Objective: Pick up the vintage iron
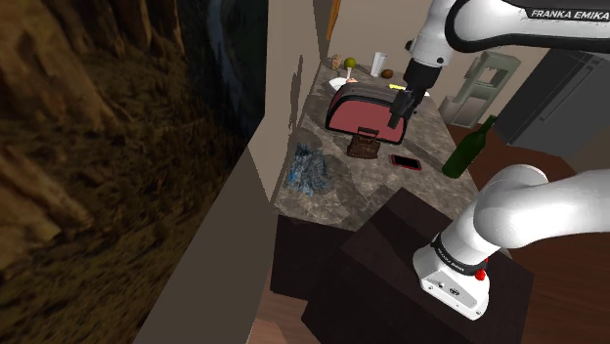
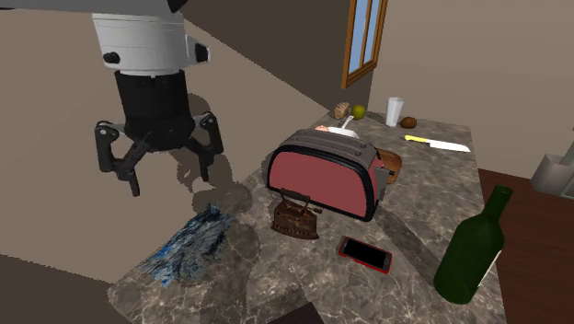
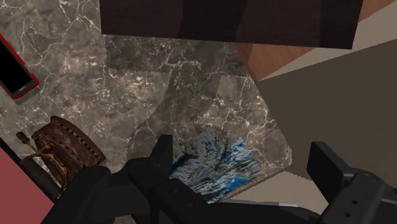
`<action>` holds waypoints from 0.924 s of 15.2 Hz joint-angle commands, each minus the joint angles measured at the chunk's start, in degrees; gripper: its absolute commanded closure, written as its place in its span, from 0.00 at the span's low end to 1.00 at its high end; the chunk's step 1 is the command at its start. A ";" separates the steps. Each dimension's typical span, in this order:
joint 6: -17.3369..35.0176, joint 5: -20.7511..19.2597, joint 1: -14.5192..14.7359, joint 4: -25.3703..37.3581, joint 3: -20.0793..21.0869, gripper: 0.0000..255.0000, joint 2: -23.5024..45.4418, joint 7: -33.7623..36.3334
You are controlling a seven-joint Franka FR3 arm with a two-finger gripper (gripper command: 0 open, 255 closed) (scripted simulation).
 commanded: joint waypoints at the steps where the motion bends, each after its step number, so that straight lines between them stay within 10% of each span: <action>1: 3.28 -1.62 -0.72 -1.66 -1.78 0.00 1.36 -2.55; 14: 24.68 -8.10 -3.85 -0.77 -14.81 0.00 21.27 -19.60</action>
